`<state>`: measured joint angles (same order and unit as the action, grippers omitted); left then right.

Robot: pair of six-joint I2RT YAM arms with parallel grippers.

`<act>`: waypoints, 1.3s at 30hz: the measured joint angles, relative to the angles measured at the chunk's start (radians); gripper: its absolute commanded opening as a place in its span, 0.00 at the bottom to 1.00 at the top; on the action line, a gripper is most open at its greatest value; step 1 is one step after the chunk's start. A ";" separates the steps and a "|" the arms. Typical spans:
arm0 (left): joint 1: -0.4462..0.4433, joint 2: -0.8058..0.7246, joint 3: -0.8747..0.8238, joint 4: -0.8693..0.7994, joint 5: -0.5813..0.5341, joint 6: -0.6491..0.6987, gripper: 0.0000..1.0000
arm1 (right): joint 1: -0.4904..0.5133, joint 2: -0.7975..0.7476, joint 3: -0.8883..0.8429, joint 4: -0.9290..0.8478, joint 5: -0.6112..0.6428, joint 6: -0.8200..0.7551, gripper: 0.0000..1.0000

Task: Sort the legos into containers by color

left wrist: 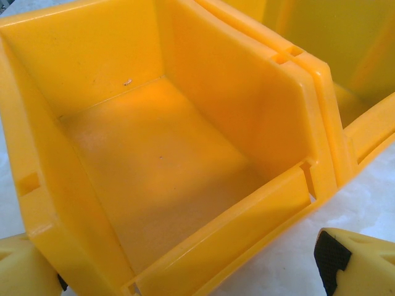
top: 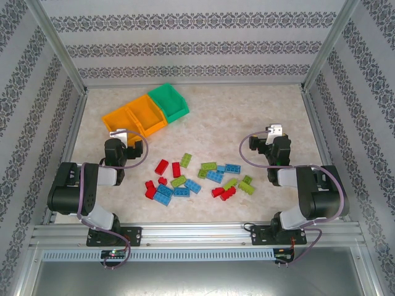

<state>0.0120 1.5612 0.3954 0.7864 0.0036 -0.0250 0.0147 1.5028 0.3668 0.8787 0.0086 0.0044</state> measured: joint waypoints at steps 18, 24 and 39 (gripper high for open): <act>0.000 -0.206 0.372 -0.602 -0.172 -0.188 0.86 | 0.000 -0.048 0.096 -0.214 0.027 0.040 0.98; 0.008 -0.110 0.536 -0.898 -0.224 -0.326 0.83 | 0.000 -0.128 0.356 -0.617 0.027 0.105 0.96; 0.145 0.119 0.643 -1.093 -0.087 -0.480 0.46 | 0.000 -0.147 0.437 -1.179 -0.117 0.266 0.89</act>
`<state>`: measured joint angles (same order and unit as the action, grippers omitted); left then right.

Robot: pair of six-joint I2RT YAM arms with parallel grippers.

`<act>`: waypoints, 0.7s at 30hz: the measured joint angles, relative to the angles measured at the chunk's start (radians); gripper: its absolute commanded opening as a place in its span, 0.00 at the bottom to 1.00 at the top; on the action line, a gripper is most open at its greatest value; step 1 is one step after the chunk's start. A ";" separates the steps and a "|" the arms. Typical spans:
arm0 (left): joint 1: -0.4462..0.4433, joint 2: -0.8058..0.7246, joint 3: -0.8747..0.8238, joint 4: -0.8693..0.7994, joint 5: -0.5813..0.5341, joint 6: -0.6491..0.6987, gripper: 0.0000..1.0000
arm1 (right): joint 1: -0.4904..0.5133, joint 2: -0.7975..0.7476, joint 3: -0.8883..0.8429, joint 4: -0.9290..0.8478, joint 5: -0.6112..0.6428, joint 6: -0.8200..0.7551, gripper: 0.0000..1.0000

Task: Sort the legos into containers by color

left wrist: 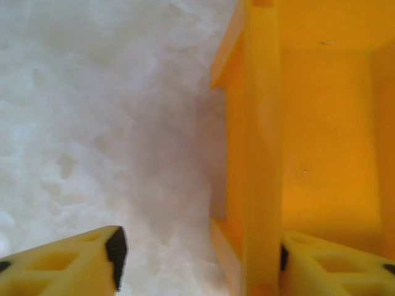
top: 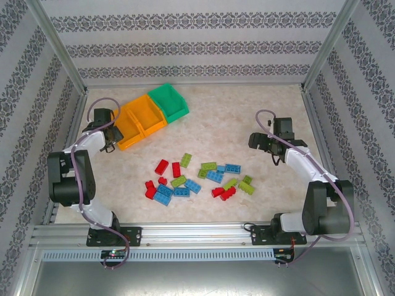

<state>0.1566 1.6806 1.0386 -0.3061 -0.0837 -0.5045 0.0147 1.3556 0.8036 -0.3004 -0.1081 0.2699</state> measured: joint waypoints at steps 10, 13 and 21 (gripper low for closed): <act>-0.016 0.066 0.062 0.010 0.079 0.087 0.06 | 0.054 -0.046 0.000 -0.174 -0.063 0.045 0.88; -0.056 0.072 0.068 0.017 0.080 0.109 0.06 | 0.095 -0.069 0.000 -0.209 -0.067 0.074 0.88; -0.239 0.122 0.123 0.030 0.106 0.162 0.07 | 0.214 -0.045 0.000 -0.241 -0.075 0.125 0.82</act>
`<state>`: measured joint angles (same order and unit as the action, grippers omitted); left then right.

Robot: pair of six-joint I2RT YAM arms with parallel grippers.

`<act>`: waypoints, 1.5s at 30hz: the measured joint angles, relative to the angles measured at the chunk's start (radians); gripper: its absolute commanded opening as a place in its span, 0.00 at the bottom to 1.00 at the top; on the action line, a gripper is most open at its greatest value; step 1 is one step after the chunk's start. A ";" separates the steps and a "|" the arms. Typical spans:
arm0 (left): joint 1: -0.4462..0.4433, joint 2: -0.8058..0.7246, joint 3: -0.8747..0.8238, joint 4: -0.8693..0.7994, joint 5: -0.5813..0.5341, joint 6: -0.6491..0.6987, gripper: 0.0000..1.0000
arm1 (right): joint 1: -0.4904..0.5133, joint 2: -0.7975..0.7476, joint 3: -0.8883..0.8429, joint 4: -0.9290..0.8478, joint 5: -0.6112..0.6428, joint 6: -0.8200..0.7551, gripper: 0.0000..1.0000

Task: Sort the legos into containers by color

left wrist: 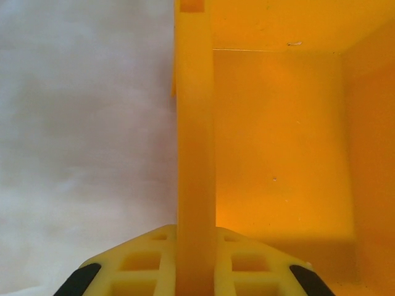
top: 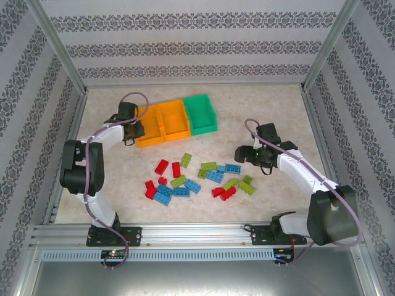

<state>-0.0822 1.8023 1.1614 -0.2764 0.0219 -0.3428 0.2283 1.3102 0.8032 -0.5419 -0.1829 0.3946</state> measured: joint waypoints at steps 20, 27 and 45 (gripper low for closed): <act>-0.139 0.027 -0.002 0.037 0.065 0.014 0.39 | 0.107 -0.023 -0.027 -0.125 0.023 0.056 0.75; -0.154 -0.001 -0.023 0.024 0.103 -0.005 0.54 | 0.166 -0.162 -0.121 -0.181 0.035 0.126 0.77; -0.154 -0.091 -0.073 0.022 0.109 -0.001 0.56 | 0.306 -0.129 -0.162 -0.164 0.123 0.158 0.71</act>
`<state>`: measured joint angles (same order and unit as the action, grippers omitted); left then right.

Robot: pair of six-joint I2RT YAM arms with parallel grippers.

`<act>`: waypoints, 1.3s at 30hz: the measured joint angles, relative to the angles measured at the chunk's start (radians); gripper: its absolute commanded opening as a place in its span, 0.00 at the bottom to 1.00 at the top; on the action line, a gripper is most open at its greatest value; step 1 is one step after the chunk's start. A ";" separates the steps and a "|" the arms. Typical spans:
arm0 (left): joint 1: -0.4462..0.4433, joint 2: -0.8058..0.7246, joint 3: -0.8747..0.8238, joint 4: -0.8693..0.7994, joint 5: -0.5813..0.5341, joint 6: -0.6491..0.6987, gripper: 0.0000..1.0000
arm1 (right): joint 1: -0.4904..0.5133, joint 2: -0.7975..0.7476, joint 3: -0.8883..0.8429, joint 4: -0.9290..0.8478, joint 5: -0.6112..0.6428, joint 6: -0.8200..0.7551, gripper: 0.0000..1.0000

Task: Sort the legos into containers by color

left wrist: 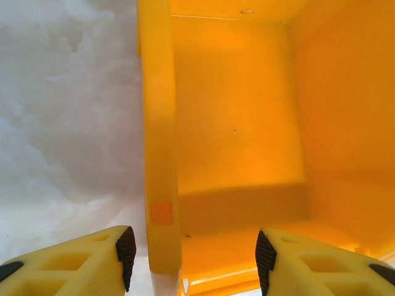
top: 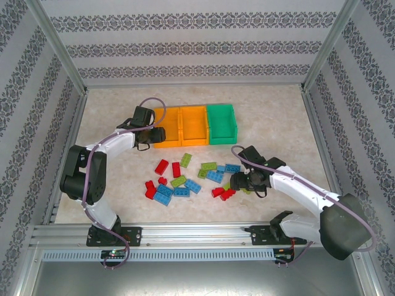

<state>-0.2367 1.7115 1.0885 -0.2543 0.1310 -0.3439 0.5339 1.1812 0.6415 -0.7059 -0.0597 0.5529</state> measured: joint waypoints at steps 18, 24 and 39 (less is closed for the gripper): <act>0.000 -0.029 -0.037 0.001 0.000 0.000 0.56 | 0.127 -0.042 0.010 -0.032 0.045 0.066 0.77; 0.000 -0.039 -0.058 0.003 0.000 0.000 0.56 | 0.232 -0.042 0.029 -0.031 0.048 0.074 0.78; 0.000 -0.066 -0.075 0.008 0.000 0.000 0.57 | 0.309 0.171 0.075 0.072 0.057 0.050 0.80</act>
<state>-0.2367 1.6459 1.0138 -0.2466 0.1307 -0.3439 0.8433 1.3521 0.7166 -0.6338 -0.0025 0.6033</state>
